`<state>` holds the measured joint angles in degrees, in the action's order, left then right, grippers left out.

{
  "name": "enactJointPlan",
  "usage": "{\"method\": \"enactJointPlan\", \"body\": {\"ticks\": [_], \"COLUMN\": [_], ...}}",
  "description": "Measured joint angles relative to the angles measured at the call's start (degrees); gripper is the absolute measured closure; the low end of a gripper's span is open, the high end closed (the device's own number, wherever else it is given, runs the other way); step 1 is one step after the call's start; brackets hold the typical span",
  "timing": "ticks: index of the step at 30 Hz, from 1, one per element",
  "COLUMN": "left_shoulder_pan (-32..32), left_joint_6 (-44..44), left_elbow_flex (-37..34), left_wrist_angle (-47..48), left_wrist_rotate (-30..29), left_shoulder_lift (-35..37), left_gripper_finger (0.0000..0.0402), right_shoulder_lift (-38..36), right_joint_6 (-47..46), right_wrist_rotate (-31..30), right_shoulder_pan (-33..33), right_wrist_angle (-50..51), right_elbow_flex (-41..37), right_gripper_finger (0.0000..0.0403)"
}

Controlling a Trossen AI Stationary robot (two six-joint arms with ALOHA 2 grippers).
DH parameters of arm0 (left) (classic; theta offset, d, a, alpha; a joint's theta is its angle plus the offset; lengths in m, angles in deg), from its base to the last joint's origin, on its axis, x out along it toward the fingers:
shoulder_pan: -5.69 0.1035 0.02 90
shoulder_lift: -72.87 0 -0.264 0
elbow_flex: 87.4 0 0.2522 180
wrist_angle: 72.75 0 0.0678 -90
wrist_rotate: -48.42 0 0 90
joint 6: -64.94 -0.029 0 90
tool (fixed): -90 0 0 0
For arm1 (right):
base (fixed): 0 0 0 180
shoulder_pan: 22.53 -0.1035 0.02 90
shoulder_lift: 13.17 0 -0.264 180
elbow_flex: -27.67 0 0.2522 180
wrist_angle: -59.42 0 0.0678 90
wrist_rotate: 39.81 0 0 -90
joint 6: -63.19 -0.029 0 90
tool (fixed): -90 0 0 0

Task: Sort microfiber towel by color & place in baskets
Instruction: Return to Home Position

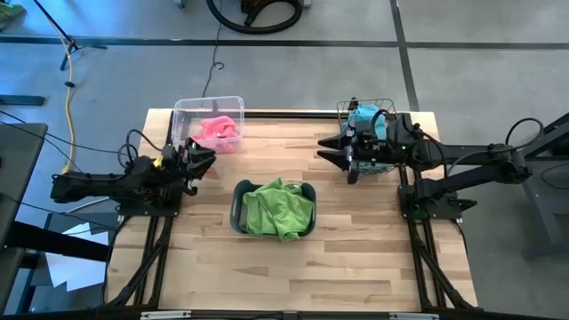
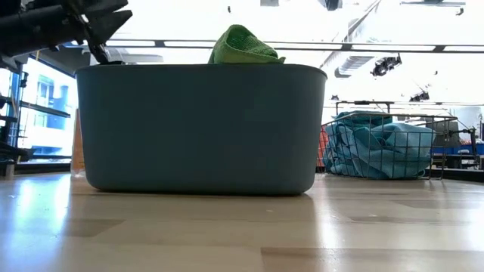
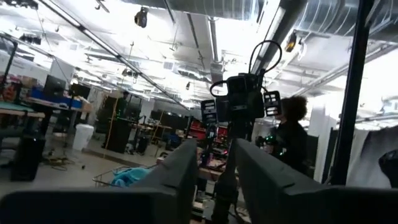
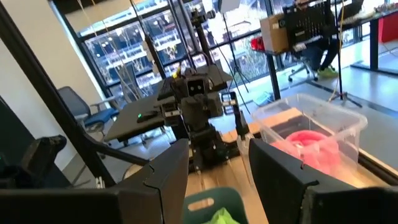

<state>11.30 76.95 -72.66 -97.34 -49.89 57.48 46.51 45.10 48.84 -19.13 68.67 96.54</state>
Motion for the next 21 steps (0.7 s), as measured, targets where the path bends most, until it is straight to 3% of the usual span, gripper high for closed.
{"method": "enactJointPlan", "body": {"ticks": [8, 12, 18, 21], "left_shoulder_pan": [0.0, 0.0, 0.0, 0.0], "left_joint_6": [-4.4, -7.6, -19.2, -21.8], "left_elbow_flex": [-0.2, -0.2, -0.4, -0.4], "left_wrist_angle": [1.5, 3.0, 3.8, 4.4], "left_wrist_rotate": [0.2, 0.2, -0.2, -0.2], "left_shoulder_lift": [1.3, 1.3, 1.1, 1.1], "left_gripper_finger": [0.0395, 0.0383, 0.0374, 0.0374], "right_shoulder_lift": [-0.3, -2.3, -9.4, -16.1], "right_joint_6": [-0.1, 1.5, 6.7, 7.0], "right_wrist_rotate": [1.1, 4.4, 9.0, 10.9], "right_shoulder_pan": [0.0, 0.0, 0.0, -0.1], "right_wrist_angle": [6.9, 12.5, 23.7, 23.3], "right_elbow_flex": [0.0, 0.0, -0.7, -5.4], "right_gripper_finger": [0.0245, 0.0285, 0.0389, 0.0388]}}
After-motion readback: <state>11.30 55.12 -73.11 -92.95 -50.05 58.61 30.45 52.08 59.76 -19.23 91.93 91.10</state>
